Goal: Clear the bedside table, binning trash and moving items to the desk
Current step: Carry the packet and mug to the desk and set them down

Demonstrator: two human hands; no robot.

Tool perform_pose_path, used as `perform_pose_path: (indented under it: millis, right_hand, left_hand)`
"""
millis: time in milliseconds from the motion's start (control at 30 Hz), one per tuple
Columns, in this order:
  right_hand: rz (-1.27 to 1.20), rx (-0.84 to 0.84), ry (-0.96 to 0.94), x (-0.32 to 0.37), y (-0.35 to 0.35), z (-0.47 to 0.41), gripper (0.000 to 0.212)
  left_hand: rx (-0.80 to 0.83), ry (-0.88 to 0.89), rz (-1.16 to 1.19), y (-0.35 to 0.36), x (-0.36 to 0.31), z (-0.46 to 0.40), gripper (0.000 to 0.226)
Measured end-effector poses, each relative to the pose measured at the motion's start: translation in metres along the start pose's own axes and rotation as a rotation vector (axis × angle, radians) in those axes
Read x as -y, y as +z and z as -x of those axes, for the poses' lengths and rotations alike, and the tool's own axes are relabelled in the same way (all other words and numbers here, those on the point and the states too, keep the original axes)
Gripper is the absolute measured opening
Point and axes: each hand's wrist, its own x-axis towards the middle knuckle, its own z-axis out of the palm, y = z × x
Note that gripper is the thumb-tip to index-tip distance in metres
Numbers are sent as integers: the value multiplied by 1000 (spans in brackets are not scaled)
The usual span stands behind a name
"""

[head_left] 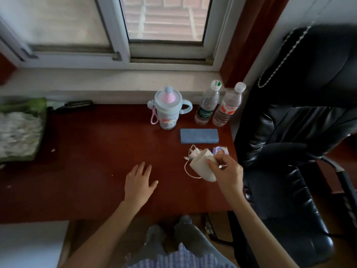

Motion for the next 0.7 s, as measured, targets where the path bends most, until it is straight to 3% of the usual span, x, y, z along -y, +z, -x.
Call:
perform_pose_path:
  millis: [267,700]
  right_hand:
    - [16,145,-91,42,73,-22,10]
    - [-134,284,-92,112,193,-74,19]
  left_hand:
    - [56,-28,-46,0,44,13,71]
    - [54,-3,-24,12,52,14,70]
